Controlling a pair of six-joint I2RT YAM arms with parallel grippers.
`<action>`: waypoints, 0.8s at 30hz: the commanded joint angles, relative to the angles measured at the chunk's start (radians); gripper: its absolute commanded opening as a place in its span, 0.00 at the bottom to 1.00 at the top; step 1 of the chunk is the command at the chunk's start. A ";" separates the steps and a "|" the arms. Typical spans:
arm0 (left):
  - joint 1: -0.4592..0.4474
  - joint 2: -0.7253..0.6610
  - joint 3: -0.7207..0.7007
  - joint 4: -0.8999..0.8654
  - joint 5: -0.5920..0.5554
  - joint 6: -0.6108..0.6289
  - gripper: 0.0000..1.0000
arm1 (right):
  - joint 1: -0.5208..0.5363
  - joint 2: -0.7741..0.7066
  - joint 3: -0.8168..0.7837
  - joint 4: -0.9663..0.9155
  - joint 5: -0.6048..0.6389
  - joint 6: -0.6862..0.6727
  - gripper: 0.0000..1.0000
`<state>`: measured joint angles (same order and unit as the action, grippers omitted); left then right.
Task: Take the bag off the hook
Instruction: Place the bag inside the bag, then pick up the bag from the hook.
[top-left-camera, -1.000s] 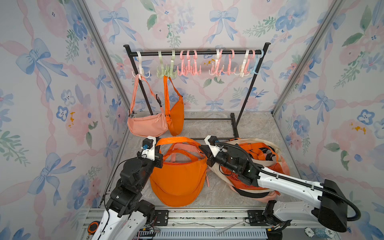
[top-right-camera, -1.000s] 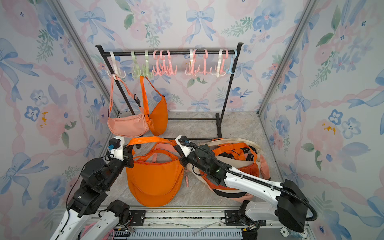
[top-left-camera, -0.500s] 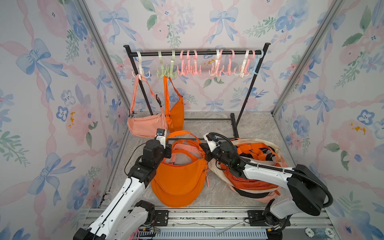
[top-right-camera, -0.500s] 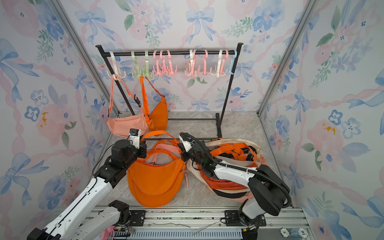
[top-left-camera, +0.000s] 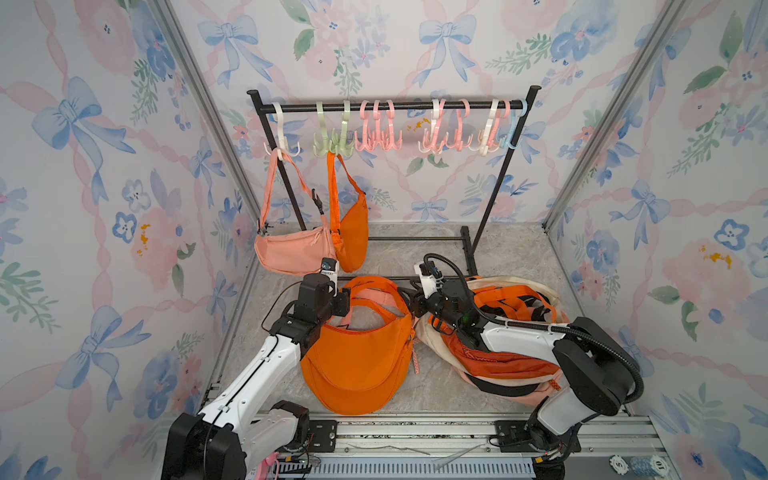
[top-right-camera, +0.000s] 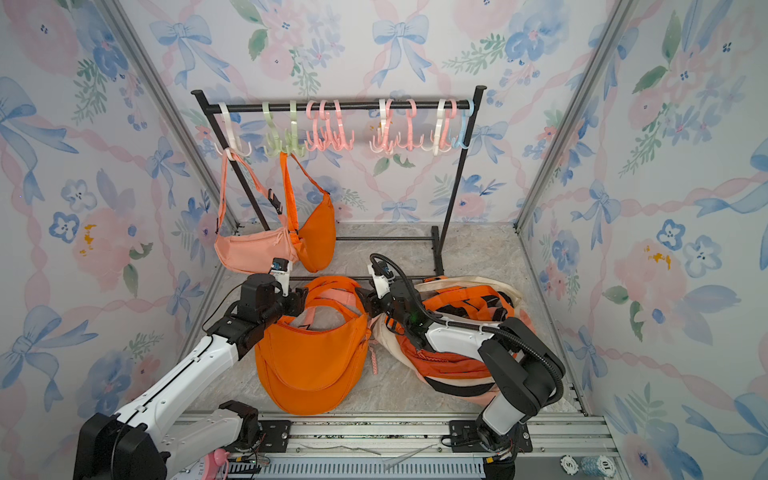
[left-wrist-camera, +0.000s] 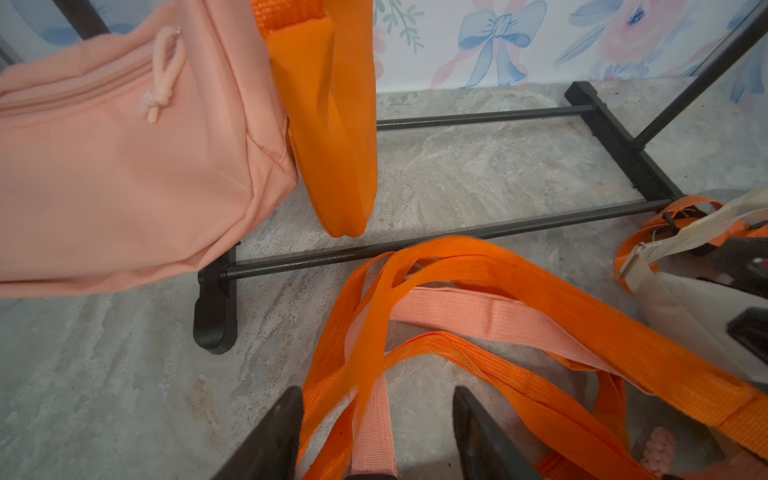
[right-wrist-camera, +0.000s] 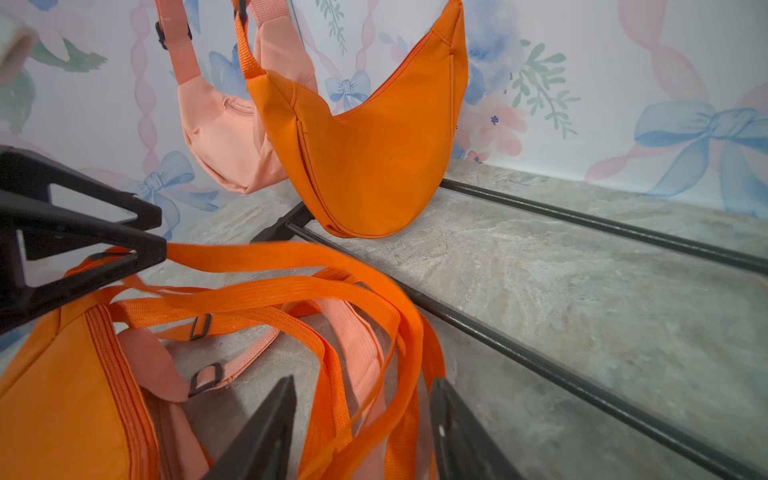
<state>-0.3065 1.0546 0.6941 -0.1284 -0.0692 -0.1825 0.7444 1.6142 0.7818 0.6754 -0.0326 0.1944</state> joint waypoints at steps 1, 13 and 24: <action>0.007 -0.033 0.032 -0.023 0.005 0.003 0.70 | -0.011 -0.028 -0.019 0.019 -0.002 0.004 0.66; 0.010 0.055 0.287 0.000 -0.035 0.049 0.84 | -0.014 -0.157 -0.042 -0.043 -0.001 -0.017 0.84; 0.010 0.283 0.570 0.022 -0.112 0.118 0.81 | -0.013 -0.259 -0.056 -0.087 -0.031 -0.022 0.88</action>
<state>-0.3042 1.3025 1.1957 -0.1253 -0.1265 -0.1146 0.7391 1.3815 0.7452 0.6117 -0.0414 0.1787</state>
